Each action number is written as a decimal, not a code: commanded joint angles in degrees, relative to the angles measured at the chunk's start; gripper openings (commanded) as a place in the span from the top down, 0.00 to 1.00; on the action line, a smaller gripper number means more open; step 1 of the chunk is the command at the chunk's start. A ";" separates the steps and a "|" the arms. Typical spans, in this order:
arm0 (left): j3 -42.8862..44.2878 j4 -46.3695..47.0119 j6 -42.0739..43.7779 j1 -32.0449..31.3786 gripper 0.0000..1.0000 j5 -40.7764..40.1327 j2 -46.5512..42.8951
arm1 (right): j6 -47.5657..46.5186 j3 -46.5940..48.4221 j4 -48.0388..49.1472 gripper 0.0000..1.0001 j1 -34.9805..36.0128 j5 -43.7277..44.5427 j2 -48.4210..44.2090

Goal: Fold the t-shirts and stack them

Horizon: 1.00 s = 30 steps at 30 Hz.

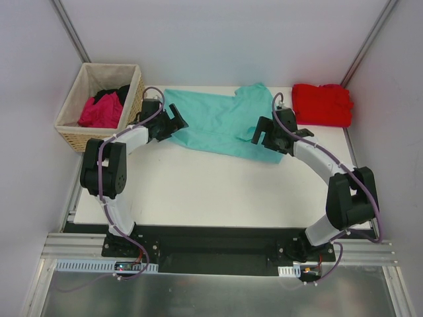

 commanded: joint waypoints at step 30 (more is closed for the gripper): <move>0.11 1.22 -0.58 1.65 0.01 -2.27 4.00 | -0.52 1.73 1.97 0.00 -0.77 -1.24 0.95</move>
